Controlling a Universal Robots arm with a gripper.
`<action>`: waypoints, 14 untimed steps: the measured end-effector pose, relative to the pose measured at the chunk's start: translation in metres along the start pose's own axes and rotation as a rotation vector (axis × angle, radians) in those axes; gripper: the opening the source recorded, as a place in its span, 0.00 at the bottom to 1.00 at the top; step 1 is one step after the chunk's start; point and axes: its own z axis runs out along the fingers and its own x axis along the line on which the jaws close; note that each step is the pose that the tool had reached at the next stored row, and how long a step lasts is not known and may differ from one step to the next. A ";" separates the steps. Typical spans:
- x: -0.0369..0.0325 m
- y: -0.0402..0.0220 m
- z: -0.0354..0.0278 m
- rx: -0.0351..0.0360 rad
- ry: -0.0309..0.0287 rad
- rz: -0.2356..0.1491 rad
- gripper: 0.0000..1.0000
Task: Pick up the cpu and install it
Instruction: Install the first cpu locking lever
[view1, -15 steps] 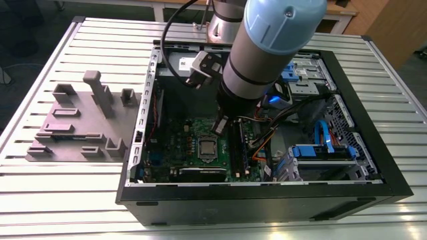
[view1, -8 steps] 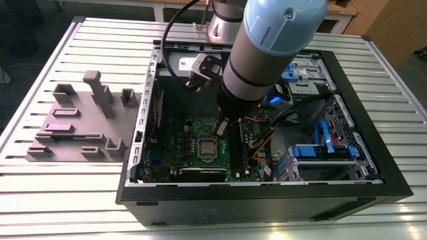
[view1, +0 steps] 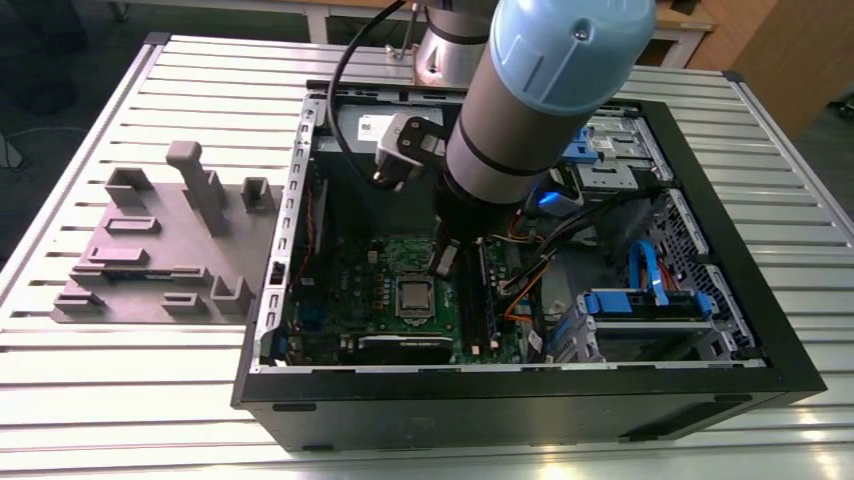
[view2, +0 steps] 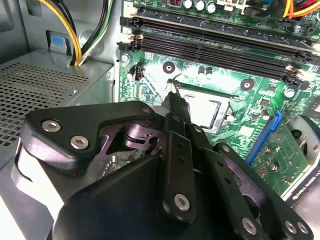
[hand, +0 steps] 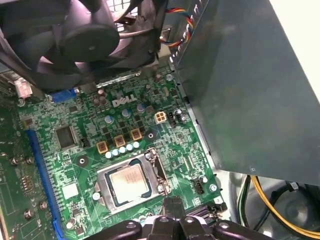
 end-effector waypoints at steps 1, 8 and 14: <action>0.0003 -0.0002 0.0000 0.0002 0.0007 0.000 0.10; 0.0030 -0.0014 0.0007 0.0035 0.0091 -0.001 0.10; 0.0063 -0.0028 0.0015 0.0017 0.0111 -0.015 0.10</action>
